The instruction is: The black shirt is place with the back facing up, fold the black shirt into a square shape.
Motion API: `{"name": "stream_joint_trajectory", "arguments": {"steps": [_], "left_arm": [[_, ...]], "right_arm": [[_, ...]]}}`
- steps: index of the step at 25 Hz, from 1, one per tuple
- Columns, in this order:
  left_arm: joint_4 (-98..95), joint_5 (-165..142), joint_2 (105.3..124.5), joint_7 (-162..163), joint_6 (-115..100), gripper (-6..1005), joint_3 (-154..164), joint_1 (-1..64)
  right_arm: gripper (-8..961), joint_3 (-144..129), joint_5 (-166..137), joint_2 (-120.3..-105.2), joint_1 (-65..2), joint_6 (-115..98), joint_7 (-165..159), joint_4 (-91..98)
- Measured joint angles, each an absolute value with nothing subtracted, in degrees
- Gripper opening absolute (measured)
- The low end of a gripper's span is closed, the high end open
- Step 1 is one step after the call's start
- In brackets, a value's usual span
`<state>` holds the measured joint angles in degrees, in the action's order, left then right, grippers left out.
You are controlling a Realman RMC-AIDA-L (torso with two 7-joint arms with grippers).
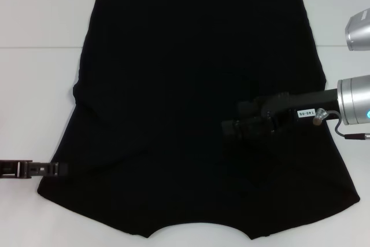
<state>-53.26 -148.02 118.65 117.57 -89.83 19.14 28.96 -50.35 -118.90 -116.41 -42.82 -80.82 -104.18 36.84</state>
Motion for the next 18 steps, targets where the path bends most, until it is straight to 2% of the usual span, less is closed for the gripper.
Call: {"name": "stream_joint_trajectory", "arguments": {"steps": [18], "left_arm": [[-52.9,-151.0,118.70,116.8,-90.3,948,21.2,29.3]], "right_arm": [[921,-49.7,-118.5,-115.84,-42.8,-80.7,-105.0,36.9]]}}
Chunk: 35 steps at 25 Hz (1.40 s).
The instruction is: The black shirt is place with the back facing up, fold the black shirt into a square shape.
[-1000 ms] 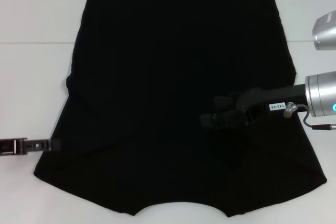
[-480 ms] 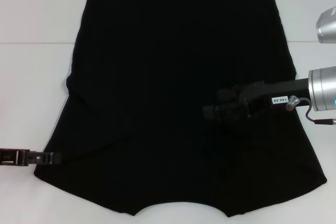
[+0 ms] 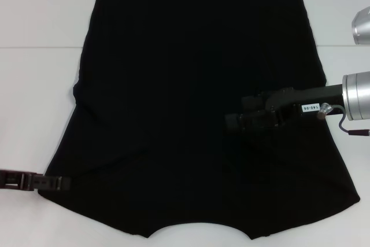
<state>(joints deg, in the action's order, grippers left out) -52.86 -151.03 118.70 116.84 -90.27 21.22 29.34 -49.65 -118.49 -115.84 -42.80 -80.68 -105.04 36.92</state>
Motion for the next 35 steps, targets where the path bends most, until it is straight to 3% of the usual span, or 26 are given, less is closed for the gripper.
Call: {"name": "stream_joint_trajectory", "arguments": {"steps": [24,32,35], "left_arm": [[-51.3,-150.9,119.07,114.8,-92.0,946,23.9,31.9],[-50.4,-151.3,118.89,115.4,-89.5,777,24.1,32.5],[-50.6,-151.4,118.87,115.4,-89.4,662,24.0,32.5]], "right_arm": [[920,-48.2,-118.5,-115.84,-42.7,-81.2,-105.0,37.0],[920,-47.0,-118.5,-115.80,-42.8,-82.1,-105.0,37.2],[921,-46.5,-118.5,-115.79,-42.7,-82.4,-105.0,37.7]]}}
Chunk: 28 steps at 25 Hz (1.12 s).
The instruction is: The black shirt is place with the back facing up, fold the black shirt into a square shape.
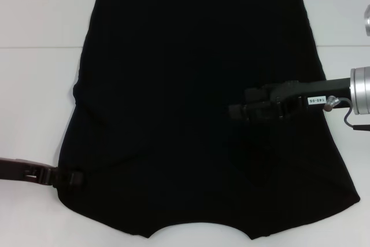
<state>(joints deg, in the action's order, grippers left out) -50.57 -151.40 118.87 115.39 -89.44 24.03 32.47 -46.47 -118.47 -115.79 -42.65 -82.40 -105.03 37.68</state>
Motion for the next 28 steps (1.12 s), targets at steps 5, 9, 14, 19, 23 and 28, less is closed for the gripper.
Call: {"name": "stream_joint_trajectory", "arguments": {"steps": [5,9,14,19,23,28], "left_arm": [[-50.7,-151.7,118.84,115.4,-88.8,453,24.1,32.1],[-50.7,-151.9,118.82,115.4,-88.8,291,24.1,32.0],[-50.7,-152.4,118.82,115.4,-88.8,186,24.2,32.0],[-50.7,-152.5,118.82,115.4,-89.0,81,24.2,31.9],[-50.9,-152.5,118.67,115.4,-89.5,-1,23.7,32.2],[-51.1,-152.2,118.24,115.4,-89.6,-1,23.5,32.4]], "right_arm": [[921,-46.0,-118.4,-115.76,-42.5,-82.6,-105.0,37.8],[921,-46.0,-118.4,-115.75,-42.4,-82.6,-105.0,37.8],[921,-45.8,-118.4,-115.75,-42.4,-82.6,-105.0,37.9],[920,-45.3,-118.4,-115.74,-42.2,-82.6,-105.0,37.9],[921,-44.4,-118.4,-115.63,-42.2,-82.7,-105.0,37.9],[920,-44.3,-118.5,-115.21,-41.8,-82.8,-105.5,37.9]]}}
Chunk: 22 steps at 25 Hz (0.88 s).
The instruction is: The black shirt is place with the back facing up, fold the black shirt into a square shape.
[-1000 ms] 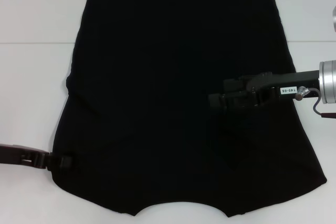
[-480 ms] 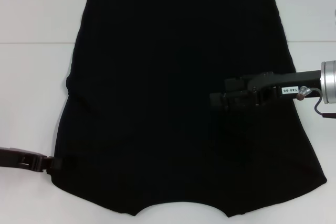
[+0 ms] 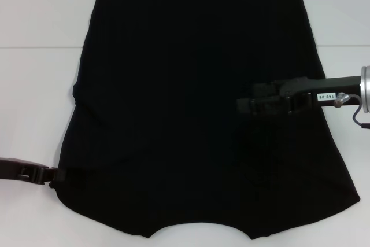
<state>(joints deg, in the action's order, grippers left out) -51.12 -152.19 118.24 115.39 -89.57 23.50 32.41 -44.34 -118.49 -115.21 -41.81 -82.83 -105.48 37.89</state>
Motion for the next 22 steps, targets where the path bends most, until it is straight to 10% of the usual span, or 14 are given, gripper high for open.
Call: {"name": "stream_joint_trajectory", "arguments": {"steps": [22], "left_arm": [[-50.9,-151.5,118.31,115.0,-92.1,-1,23.6,32.8]], "right_arm": [[921,-42.7,-124.5,-109.38,-38.5,-84.6,-117.5,38.0]]}}
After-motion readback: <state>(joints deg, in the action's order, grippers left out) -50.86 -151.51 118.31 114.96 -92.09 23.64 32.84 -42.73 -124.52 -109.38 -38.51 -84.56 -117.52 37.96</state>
